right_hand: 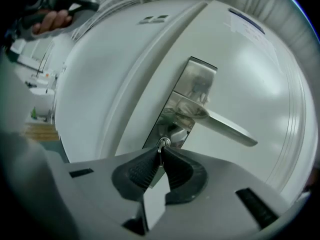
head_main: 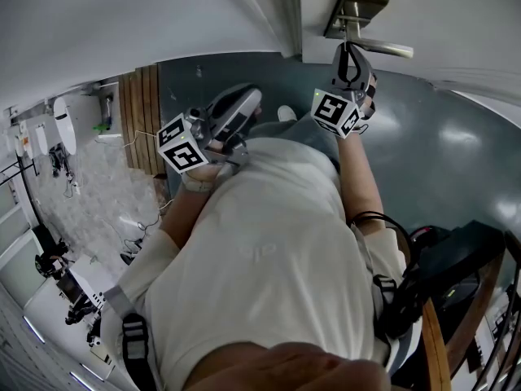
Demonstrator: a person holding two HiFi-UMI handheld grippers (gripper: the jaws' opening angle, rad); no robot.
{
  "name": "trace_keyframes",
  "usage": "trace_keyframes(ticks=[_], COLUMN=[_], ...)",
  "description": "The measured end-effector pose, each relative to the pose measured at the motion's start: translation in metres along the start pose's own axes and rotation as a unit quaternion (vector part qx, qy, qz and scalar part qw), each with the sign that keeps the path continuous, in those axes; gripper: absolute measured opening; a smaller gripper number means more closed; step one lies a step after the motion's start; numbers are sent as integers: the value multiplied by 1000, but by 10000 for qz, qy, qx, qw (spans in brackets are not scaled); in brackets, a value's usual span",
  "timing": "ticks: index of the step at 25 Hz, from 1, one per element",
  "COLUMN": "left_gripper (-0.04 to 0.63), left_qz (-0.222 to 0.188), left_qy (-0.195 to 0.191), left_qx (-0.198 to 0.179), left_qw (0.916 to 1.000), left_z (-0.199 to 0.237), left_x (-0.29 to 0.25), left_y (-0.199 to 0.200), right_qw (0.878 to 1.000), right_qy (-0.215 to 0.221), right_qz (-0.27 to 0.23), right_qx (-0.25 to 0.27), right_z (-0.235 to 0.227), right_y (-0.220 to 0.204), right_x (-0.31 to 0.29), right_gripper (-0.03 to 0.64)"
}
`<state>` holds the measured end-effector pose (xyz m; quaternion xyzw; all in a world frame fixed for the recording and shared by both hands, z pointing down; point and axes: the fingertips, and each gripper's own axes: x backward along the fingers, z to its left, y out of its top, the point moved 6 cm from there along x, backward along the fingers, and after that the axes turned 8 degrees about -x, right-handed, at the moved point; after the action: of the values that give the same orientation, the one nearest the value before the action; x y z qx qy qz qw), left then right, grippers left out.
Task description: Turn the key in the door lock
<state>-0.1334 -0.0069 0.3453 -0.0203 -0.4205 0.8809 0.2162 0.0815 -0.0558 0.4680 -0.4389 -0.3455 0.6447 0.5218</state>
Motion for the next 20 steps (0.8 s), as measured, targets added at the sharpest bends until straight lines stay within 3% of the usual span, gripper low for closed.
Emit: trace_keyframes(ticks=[3,5,10,16,20], left_gripper=[8,8,8,8,8], left_qz=[-23,-23,-12,-23,-26], left_qy=[11,29,54,67,74], left_qx=[10,17,25,41,60], left_qw=[10000,10000,10000,10000,10000], left_z=[1,1,0,1,1], left_x=[0,0,1,1,0], left_y=[1,-1,-3,-2,-2], right_qw=[9906,9754,9322,8402,7525], right_qy=[277,440,654,921,1199], right_qz=[0,13,83,24,22], right_qx=[-1337,-2159,-3559,-5345,-6476], right_z=[-4,-7,-13,-17,-19], right_y=[-1,-3,-10,-14,-15], right_x=[-1,-1,1,0,-1], right_gripper=[48,48,48,48,49])
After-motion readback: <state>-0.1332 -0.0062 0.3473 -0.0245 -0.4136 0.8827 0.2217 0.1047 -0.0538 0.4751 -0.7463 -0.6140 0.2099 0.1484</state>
